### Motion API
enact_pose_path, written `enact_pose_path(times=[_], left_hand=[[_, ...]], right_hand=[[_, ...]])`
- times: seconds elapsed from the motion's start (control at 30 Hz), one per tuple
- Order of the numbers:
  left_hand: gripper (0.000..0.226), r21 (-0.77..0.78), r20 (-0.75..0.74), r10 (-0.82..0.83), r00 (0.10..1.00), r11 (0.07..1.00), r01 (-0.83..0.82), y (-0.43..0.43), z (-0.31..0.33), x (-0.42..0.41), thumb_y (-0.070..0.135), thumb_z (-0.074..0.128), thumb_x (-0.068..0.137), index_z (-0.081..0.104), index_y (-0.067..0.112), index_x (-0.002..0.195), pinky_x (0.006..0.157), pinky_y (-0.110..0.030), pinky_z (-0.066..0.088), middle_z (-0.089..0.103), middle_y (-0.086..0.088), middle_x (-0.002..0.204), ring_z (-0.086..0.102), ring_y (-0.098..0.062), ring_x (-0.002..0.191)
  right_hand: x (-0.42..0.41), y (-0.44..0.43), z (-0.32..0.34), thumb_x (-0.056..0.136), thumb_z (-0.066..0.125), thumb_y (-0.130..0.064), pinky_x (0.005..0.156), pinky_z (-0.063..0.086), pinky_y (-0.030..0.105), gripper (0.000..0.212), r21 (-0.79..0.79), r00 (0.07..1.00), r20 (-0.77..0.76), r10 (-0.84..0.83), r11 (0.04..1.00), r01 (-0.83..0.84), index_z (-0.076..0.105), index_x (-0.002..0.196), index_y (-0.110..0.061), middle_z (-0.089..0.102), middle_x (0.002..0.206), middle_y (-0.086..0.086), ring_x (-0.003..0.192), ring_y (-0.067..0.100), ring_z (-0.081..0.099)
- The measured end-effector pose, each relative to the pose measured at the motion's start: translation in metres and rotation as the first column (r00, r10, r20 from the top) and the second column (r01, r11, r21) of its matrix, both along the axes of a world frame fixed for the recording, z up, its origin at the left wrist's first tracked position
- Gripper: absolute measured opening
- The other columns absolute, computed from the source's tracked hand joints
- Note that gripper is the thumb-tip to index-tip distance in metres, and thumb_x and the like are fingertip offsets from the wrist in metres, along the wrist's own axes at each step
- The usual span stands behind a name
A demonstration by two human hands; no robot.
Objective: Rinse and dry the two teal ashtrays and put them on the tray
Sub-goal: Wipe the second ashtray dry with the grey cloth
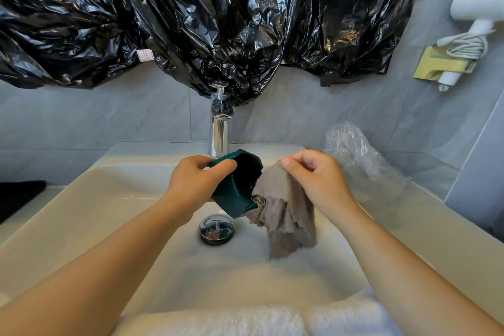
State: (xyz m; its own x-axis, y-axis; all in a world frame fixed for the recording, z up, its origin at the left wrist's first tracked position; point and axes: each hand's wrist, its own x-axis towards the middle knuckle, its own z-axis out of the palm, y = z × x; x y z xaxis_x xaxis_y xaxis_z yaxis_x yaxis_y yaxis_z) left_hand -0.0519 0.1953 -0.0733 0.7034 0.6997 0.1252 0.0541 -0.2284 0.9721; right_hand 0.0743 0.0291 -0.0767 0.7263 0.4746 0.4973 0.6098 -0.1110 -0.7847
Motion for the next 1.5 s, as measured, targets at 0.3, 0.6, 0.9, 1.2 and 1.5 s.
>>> enact_pose_path(times=[0.3, 0.6, 0.9, 1.2, 1.5], left_hand=[[0.033, -0.002, -0.008, -0.04, 0.999, 0.999, 0.04, -0.008, -0.003, 0.001, 0.032, 0.069, 0.084, 0.065, 0.012, 0.11, 0.083, -0.045, 0.059, 0.07, -0.009, 0.099, 0.066, -0.028, 0.095], [0.039, -0.06, 0.023, -0.056, 0.998, 0.997, 0.057, -0.008, -0.003, 0.003, 0.029, 0.07, 0.084, 0.064, 0.009, 0.117, 0.083, -0.043, 0.059, 0.069, -0.011, 0.106, 0.066, -0.028, 0.097], [0.032, -0.063, -0.001, -0.09, 0.996, 0.994, 0.09, -0.01, -0.005, 0.004, 0.033, 0.067, 0.086, 0.067, 0.009, 0.108, 0.083, -0.045, 0.059, 0.071, -0.011, 0.1, 0.067, -0.028, 0.095], [0.04, -0.023, 0.003, 0.026, 1.0, 0.999, -0.026, -0.003, -0.005, 0.003, 0.038, 0.067, 0.086, 0.065, 0.01, 0.115, 0.084, -0.045, 0.058, 0.069, -0.008, 0.1, 0.066, -0.026, 0.094], [0.041, -0.033, 0.034, 0.021, 0.999, 0.999, -0.02, -0.007, -0.006, 0.003, 0.036, 0.069, 0.084, 0.064, 0.01, 0.114, 0.079, -0.036, 0.06, 0.069, -0.007, 0.1, 0.065, -0.021, 0.091]], right_hand=[[-0.011, 0.001, -0.002, 0.087, 0.068, -0.005, 0.1, 0.047, 0.022, 0.052, -0.219, 0.922, -0.203, 0.329, 0.903, -0.37, 0.057, 0.135, -0.021, 0.063, 0.128, -0.01, 0.119, 0.003, 0.058], [-0.01, 0.005, -0.007, 0.074, 0.078, -0.049, 0.073, 0.049, 0.027, 0.059, -0.209, 0.984, -0.159, -0.084, 0.977, 0.049, 0.046, 0.117, -0.025, 0.054, 0.114, -0.006, 0.102, 0.014, 0.057], [-0.019, 0.007, -0.002, 0.069, 0.084, -0.039, 0.068, 0.045, 0.021, 0.027, -0.125, 0.991, 0.118, -0.068, 0.989, 0.082, 0.063, 0.081, -0.027, 0.059, 0.088, -0.013, 0.081, 0.006, 0.056], [-0.022, 0.004, 0.0, 0.079, 0.079, -0.02, 0.083, 0.046, 0.015, 0.034, -0.218, 0.988, 0.115, 0.107, 0.973, -0.08, 0.063, 0.106, -0.033, 0.064, 0.105, -0.02, 0.098, -0.004, 0.058], [-0.035, 0.011, -0.001, 0.091, 0.063, -0.029, 0.069, 0.052, 0.025, 0.019, -0.328, 0.929, 0.364, 0.07, 0.943, 0.057, 0.075, 0.104, -0.023, 0.072, 0.091, -0.003, 0.083, 0.009, 0.061]])
